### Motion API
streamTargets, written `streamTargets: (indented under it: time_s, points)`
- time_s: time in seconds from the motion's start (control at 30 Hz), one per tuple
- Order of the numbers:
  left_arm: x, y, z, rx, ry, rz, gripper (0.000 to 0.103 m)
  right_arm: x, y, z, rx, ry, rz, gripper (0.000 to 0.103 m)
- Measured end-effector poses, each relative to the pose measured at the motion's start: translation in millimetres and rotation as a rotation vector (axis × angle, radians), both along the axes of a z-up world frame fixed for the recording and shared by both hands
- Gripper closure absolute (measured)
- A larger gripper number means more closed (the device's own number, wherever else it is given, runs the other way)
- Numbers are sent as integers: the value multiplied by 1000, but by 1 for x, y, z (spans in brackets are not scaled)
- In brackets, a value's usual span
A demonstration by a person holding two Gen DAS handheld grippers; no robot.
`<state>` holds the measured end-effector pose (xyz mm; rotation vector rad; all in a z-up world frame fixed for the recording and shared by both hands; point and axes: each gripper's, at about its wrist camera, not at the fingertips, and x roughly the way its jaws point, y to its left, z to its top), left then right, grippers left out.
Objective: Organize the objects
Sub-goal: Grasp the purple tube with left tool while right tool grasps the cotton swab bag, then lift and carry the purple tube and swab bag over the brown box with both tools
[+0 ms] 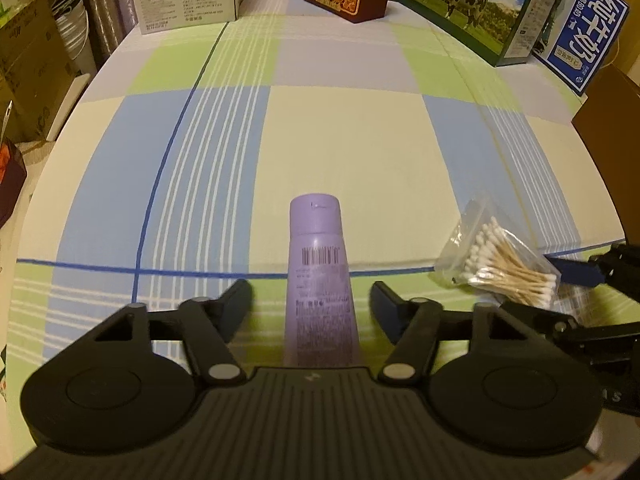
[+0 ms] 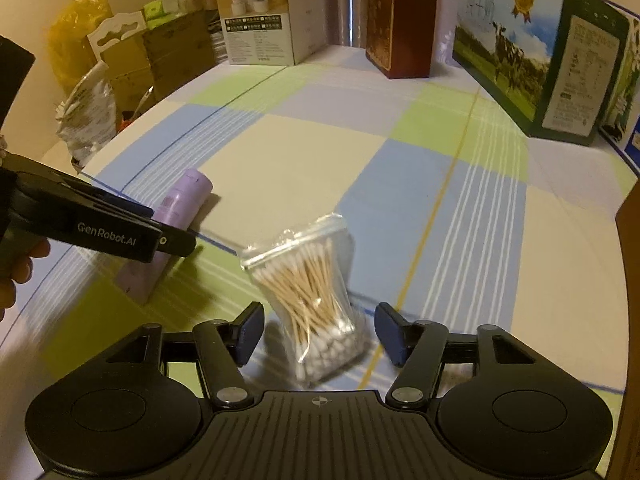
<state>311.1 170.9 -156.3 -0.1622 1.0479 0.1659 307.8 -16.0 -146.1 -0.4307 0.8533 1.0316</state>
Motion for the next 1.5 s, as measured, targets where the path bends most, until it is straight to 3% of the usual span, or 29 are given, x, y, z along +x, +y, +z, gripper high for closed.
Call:
streamTargets:
  time_s: [0.17, 0.23, 0.37, 0.47, 0.83, 1.33, 1.43, 1.5]
  points:
    - [-3, 3, 2, -2, -14, 2, 73, -3, 14, -7, -25, -37, 39, 44]
    - [-5, 5, 2, -10, -14, 7, 73, -3, 16, -8, -25, -44, 47, 46]
    - [-10, 4, 4, -7, -6, 12, 73, -6, 16, -10, -31, -35, 42, 74]
    - [-16, 2, 5, -13, 5, 16, 73, -10, 12, -8, -48, -27, 36, 77]
    - [-59, -23, 11, -68, 56, -29, 73, -48, -55, 5, -66, 105, -65, 78]
    - [-127, -94, 16, -126, 104, -224, 73, -97, -135, 16, -114, 153, -147, 78]
    - [-134, -104, 16, -125, 108, -244, 73, -101, -139, 16, -92, 151, -154, 71]
    - [-135, -109, 16, -120, 108, -242, 73, -102, -138, 15, -84, 140, -155, 58]
